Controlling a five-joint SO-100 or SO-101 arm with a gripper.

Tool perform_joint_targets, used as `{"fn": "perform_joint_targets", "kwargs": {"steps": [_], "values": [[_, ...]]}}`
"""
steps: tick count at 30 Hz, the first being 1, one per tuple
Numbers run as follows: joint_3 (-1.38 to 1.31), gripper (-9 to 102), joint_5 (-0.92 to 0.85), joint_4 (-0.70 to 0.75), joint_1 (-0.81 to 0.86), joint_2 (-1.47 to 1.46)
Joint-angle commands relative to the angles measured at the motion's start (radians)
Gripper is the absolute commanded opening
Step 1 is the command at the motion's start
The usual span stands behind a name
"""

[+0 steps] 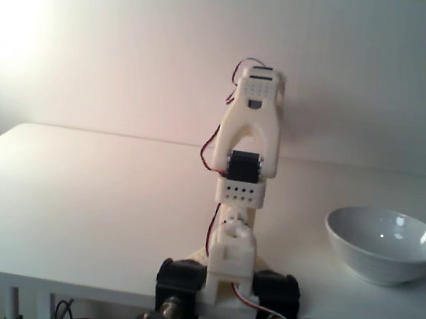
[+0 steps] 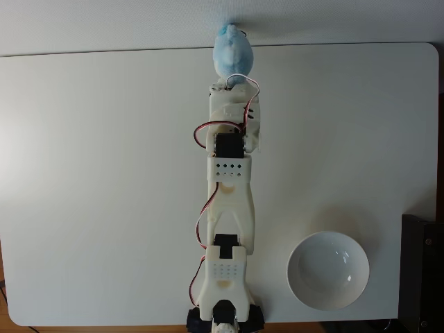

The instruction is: Grasp a skyblue doll and put it into the bowl.

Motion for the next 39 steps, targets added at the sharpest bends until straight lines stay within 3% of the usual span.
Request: {"fn": "perform_joint_targets", "kwargs": {"steps": [1, 9, 16, 20, 25, 28, 39], "values": [[-0.015, 4, -0.008, 0.187, -0.012, 0.15], [-0.018, 4, -0.005, 0.502, -0.005, 0.302], [-0.021, 11, 0.005, 0.494, 0.002, 0.305], [-0.021, 27, -0.006, 0.397, 0.002, 0.299], [-0.017, 52, -0.008, 0.184, -0.008, 0.298], [-0.006, 61, -0.008, 0.052, -0.008, 0.273], [-0.02, 65, -0.008, -0.368, 0.0, -0.049]]}}
